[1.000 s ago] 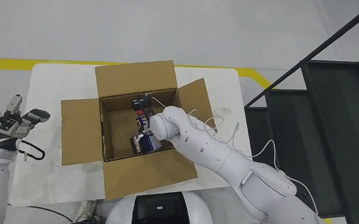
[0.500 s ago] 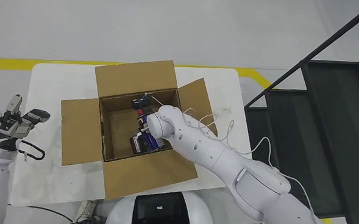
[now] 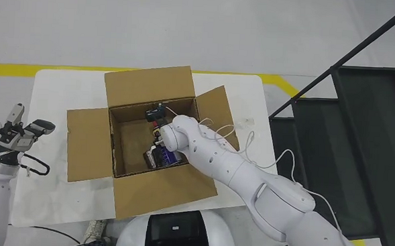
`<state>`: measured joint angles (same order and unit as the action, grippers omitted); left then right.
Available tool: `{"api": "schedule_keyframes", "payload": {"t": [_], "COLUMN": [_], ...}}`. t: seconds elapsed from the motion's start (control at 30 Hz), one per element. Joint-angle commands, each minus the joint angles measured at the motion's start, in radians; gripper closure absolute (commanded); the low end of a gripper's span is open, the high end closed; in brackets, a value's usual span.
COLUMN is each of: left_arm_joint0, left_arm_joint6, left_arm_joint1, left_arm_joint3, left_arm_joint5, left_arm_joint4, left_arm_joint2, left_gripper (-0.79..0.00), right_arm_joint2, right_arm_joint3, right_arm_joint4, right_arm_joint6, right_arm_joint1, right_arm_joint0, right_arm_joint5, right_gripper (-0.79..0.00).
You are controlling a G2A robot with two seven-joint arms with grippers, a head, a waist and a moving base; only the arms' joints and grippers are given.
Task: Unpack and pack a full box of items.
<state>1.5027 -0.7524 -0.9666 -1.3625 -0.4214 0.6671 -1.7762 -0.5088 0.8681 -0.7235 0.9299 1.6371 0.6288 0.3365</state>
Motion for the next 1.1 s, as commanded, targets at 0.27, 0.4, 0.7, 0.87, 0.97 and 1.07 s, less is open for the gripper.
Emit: {"api": "schedule_keyframes", "payload": {"t": [0.27, 0.4, 0.7, 0.87, 0.97, 1.07], "left_arm_joint0": [0.0, 0.0, 0.0, 0.0, 0.0, 0.0], "left_arm_joint6": [0.0, 0.0, 0.0, 0.0, 0.0, 0.0], "left_arm_joint1": [0.0, 0.0, 0.0, 0.0, 0.0, 0.0], "left_arm_joint3": [0.0, 0.0, 0.0, 0.0, 0.0, 0.0], "left_arm_joint5": [0.0, 0.0, 0.0, 0.0, 0.0, 0.0], "left_arm_joint4": [0.0, 0.0, 0.0, 0.0, 0.0, 0.0], "left_arm_joint2": [0.0, 0.0, 0.0, 0.0, 0.0, 0.0], "left_gripper": [-0.785, -0.785, -0.785, -0.785, -0.785, -0.785], "right_arm_joint2": [-0.005, -0.011, -0.04, -0.114, -0.172, -0.233], "right_arm_joint3": [0.058, 0.092, 0.291, 0.439, 0.533, 0.645], "right_arm_joint4": [-0.077, -0.119, -0.244, -0.301, -0.356, -0.401], "right_arm_joint6": [0.026, 0.043, 0.127, 0.091, 0.03, -0.042], "right_arm_joint1": [0.007, 0.002, -0.027, -0.065, -0.091, -0.114], "right_arm_joint0": [-0.006, 0.007, 0.064, 0.146, 0.219, 0.303], "right_arm_joint5": [0.044, 0.073, 0.136, 0.129, 0.148, 0.162], "right_gripper": [0.0, 0.0, 0.0, 0.0, 0.0, 0.0]}}
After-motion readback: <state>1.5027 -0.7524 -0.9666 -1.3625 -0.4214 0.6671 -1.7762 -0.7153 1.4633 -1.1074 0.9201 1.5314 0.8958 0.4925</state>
